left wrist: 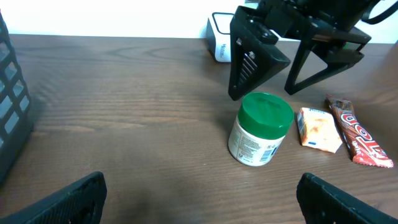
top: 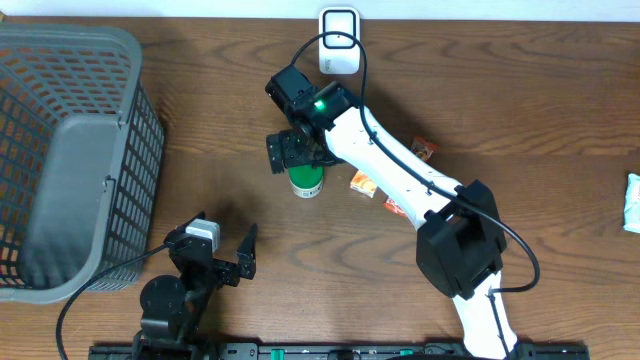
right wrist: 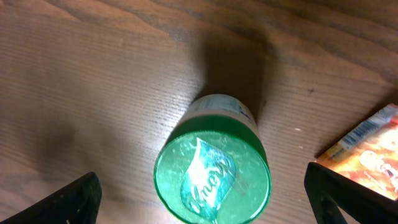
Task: Scan the item barcode
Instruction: 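Reach the right gripper to the green-capped bottle and grasp it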
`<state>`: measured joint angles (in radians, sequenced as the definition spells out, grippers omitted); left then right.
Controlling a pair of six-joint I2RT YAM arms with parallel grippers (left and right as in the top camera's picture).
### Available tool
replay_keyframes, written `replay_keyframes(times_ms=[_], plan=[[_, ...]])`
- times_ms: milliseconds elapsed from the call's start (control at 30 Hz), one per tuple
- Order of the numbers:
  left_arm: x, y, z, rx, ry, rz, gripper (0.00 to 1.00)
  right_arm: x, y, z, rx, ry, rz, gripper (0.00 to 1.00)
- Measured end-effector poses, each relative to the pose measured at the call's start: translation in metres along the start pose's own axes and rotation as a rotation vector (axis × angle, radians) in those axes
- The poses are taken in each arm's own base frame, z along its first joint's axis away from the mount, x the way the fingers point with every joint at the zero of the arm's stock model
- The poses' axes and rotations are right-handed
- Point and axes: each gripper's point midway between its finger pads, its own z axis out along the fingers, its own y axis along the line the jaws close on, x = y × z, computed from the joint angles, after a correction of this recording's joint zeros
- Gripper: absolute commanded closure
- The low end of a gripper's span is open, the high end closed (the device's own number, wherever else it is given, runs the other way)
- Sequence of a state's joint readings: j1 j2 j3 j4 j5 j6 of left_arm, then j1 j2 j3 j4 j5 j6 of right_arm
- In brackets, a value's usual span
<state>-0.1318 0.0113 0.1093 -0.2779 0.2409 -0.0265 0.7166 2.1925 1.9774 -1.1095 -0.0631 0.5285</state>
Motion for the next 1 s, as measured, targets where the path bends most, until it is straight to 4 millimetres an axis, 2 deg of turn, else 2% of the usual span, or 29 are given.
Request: replay_keyframes(times_ms=[100,367,467,533,567,733,767,800,933,1000], plan=[[0.000,0.000,0.000,0.000,0.000,0.000,0.02,0.001,-0.001,0.007,0.007,0.011,0.005,0.01],[0.000,0.000,0.000,0.000,0.000,0.000,0.02,0.031,-0.017,0.065,0.091,0.172,0.016,0.01],[0.000,0.000,0.000,0.000,0.000,0.000,0.02,0.040,-0.017,0.077,0.110,0.208,0.026,0.09],[0.000,0.000,0.000,0.000,0.000,0.000,0.02,0.041,-0.016,0.077,0.110,0.208,0.037,0.14],[0.000,0.000,0.000,0.000,0.000,0.000,0.02,0.041,-0.016,0.077,0.112,0.207,0.049,0.22],[0.000,0.000,0.000,0.000,0.000,0.000,0.02,0.041,-0.016,0.077,0.121,0.201,0.096,0.34],[0.000,0.000,0.000,0.000,0.000,0.000,0.02,0.041,-0.017,0.077,0.124,0.199,0.104,0.40],[0.000,0.000,0.000,0.000,0.000,0.000,0.02,0.041,-0.017,0.077,0.125,0.198,0.108,0.42],[0.000,0.000,0.000,0.000,0.000,0.000,0.02,0.041,-0.019,0.075,0.136,0.205,0.118,0.42],[0.000,0.000,0.000,0.000,0.000,0.000,0.02,0.043,-0.022,0.074,0.143,0.216,0.123,0.34]])
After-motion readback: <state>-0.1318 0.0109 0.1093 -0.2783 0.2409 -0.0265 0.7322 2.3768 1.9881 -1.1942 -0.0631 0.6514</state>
